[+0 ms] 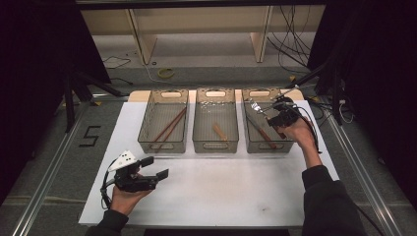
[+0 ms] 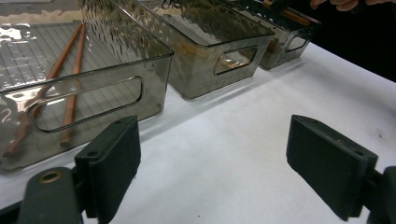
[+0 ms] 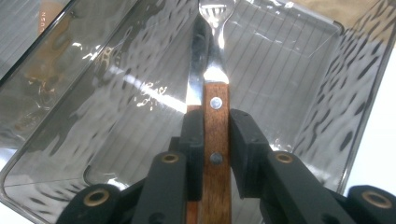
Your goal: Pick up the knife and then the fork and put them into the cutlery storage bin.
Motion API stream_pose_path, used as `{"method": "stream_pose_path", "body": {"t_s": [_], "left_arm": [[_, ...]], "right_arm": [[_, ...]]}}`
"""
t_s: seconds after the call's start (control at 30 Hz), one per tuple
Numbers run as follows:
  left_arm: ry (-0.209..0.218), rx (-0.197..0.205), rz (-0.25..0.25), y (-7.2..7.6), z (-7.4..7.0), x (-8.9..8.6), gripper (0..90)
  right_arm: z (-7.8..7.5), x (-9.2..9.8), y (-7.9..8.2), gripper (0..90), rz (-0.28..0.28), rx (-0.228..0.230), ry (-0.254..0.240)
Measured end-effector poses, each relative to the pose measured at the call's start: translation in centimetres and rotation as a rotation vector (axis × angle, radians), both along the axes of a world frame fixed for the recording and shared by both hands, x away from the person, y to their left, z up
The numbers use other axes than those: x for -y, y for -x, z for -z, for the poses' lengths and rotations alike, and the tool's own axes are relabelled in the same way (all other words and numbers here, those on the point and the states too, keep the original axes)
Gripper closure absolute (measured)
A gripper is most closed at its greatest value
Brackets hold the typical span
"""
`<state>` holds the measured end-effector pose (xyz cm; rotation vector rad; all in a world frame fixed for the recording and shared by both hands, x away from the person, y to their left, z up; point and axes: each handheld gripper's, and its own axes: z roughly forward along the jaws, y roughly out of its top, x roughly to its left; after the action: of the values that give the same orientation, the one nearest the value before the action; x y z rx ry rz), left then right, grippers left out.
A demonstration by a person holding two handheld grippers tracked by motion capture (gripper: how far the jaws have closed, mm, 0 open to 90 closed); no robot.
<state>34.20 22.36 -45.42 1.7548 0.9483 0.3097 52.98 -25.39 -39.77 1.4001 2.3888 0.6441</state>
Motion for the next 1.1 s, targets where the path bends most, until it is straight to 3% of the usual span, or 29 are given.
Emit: {"method": "stream_pose_path", "body": {"t_s": [0.33, 0.6, 0.73, 1.0, 1.1], "left_arm": [[0.0, 0.001, 0.0, 0.0, 0.0, 0.0, 17.4], [0.001, -0.001, 0.001, 0.0, 0.0, 0.1, 17.4], [0.002, -0.002, 0.0, 0.0, 0.0, 0.0, 17.4], [0.001, -0.004, 0.004, 0.0, 0.0, 0.1, 17.4], [0.0, -0.004, 0.007, 0.0, 0.0, 0.1, 17.4]], "right_arm": [[-0.6, -0.1, 0.4, 61.1, -0.017, 0.02, -0.049], [-1.3, -0.3, 1.5, 41.3, -0.035, 0.057, -0.156], [-1.1, -0.6, 2.5, 33.6, -0.041, 0.072, -0.208], [-1.1, -1.2, 5.2, 28.2, -0.072, 0.123, -0.301], [-1.4, -1.6, 6.3, 26.2, -0.095, 0.142, -0.304]]}}
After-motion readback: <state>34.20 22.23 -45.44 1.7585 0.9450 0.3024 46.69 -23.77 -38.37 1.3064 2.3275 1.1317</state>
